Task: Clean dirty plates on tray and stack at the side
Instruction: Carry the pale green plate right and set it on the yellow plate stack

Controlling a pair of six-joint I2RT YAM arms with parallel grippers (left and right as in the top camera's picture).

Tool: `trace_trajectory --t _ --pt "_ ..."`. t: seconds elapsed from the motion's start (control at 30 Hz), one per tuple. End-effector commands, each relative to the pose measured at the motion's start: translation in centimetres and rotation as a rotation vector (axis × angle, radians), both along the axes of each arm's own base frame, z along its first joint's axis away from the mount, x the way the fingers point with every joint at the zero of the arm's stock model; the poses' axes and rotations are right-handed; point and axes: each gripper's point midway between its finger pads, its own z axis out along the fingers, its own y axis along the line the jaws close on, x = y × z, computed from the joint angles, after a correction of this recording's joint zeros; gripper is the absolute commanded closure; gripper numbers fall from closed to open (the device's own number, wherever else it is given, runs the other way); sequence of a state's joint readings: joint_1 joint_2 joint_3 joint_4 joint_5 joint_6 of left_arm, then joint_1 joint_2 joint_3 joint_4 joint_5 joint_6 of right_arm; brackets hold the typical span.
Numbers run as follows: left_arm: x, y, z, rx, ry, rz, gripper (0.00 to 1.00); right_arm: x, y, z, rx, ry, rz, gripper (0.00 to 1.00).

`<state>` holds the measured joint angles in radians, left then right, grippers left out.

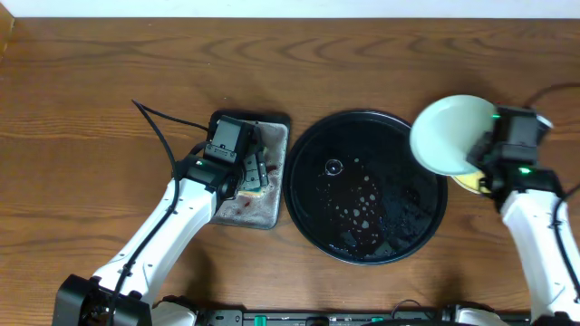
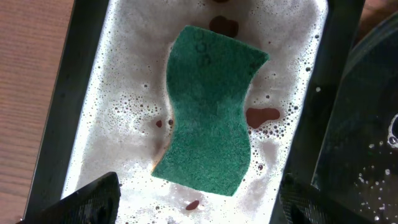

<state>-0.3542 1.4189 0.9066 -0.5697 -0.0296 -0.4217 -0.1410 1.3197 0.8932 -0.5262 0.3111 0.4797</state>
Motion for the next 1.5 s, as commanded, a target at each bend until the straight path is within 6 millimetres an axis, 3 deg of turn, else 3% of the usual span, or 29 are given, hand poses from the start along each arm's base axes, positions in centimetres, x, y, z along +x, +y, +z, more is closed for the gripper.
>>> trace_trajectory --t 0.0,0.17,0.4,0.43,0.53,0.6,0.77,0.83,0.9,1.0,1.13,1.3,1.47 --pt "-0.3 0.3 -0.5 0.013 0.014 0.007 0.17 -0.8 -1.2 -2.2 0.231 -0.028 -0.098 0.99" --pt "-0.3 0.3 -0.5 0.013 0.014 0.007 0.18 -2.3 -4.8 -3.8 0.256 0.001 -0.218 0.99" --pt "-0.3 0.3 -0.5 0.013 0.014 0.007 0.18 -2.6 -6.5 -5.5 0.321 -0.002 -0.299 0.99" --pt "-0.3 0.3 -0.5 0.013 0.014 0.007 0.17 -2.5 -6.4 -5.6 0.326 -0.003 -0.297 0.96" --pt "-0.3 0.3 -0.5 0.013 0.014 0.007 0.18 -2.0 -6.3 -5.7 0.339 -0.014 -0.282 0.58" --pt "-0.3 0.3 -0.5 0.013 0.014 0.007 0.17 -1.6 -5.8 -5.8 0.35 -0.018 -0.25 0.5" --pt "-0.3 0.3 -0.5 0.013 0.014 0.007 0.18 0.2 -2.4 -5.3 0.445 -0.043 -0.032 0.31" --pt "-0.3 0.3 -0.5 0.013 0.014 0.007 0.18 1.9 1.3 -4.1 0.511 -0.092 0.222 0.18" --pt "-0.3 0.4 -0.5 0.013 0.014 0.007 0.17 2.9 4.7 -3.0 0.531 -0.133 0.44 0.13" --pt "-0.2 0.3 -0.5 0.012 0.011 0.007 0.13 3.0 8.1 -3.0 0.505 -0.101 0.596 0.01" --pt "-0.2 1.0 -0.1 0.017 0.025 0.028 0.12 1.8 12.0 -4.6 0.397 0.044 0.726 0.01" --pt "-0.8 3.3 1.1 0.029 0.091 0.095 0.12 0.4 13.8 -4.9 0.238 0.212 0.768 0.01" --pt "-3.2 4.8 1.2 -0.028 0.21 0.15 0.12 -1.5 15.5 -3.6 0.174 0.337 0.814 0.01"
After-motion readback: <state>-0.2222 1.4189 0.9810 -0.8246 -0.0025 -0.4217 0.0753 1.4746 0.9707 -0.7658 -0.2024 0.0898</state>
